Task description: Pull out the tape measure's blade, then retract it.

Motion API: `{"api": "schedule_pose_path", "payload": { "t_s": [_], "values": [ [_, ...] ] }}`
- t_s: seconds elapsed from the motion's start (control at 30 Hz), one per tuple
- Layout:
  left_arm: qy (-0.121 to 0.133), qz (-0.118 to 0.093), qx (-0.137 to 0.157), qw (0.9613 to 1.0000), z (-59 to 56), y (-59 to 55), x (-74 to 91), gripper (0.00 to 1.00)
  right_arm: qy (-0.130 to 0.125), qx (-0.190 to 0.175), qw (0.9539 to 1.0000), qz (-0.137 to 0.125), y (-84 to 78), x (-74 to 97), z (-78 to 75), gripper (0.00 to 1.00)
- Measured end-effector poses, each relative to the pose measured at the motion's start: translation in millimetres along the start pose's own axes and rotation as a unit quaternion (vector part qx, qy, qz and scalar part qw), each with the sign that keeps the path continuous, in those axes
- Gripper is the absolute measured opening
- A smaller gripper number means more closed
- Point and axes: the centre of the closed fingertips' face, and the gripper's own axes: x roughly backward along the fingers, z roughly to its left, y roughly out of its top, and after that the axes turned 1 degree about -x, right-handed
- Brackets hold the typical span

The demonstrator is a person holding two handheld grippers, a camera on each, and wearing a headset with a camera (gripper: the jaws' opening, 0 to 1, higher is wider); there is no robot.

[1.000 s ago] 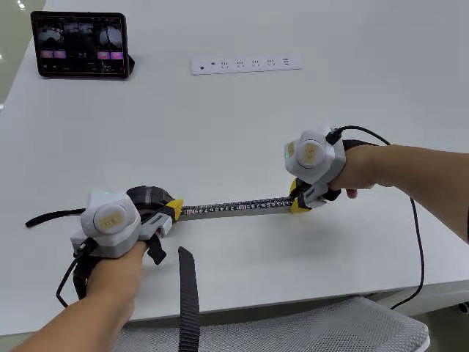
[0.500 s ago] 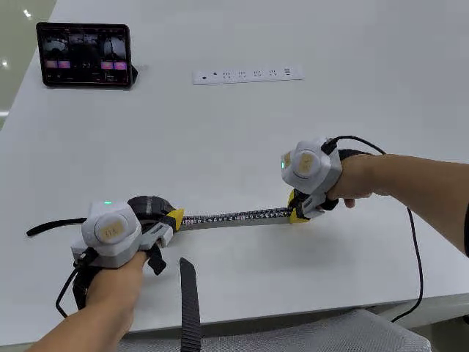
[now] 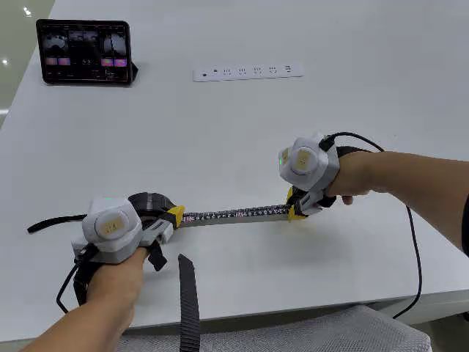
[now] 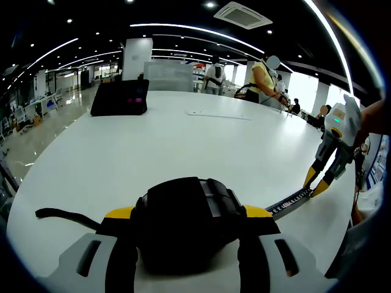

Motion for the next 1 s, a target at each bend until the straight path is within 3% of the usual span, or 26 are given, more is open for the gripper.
{"api": "schedule_pose_path", "payload": {
  "t_s": [1.0],
  "values": [
    [-0.001,0.007,0.001,1.0000,-1.2,-0.3,1.5,0.63,-0.004,-0.005,1.0000,-0.005,8.5,-2.3,3.0,0.10]
  ]
}}
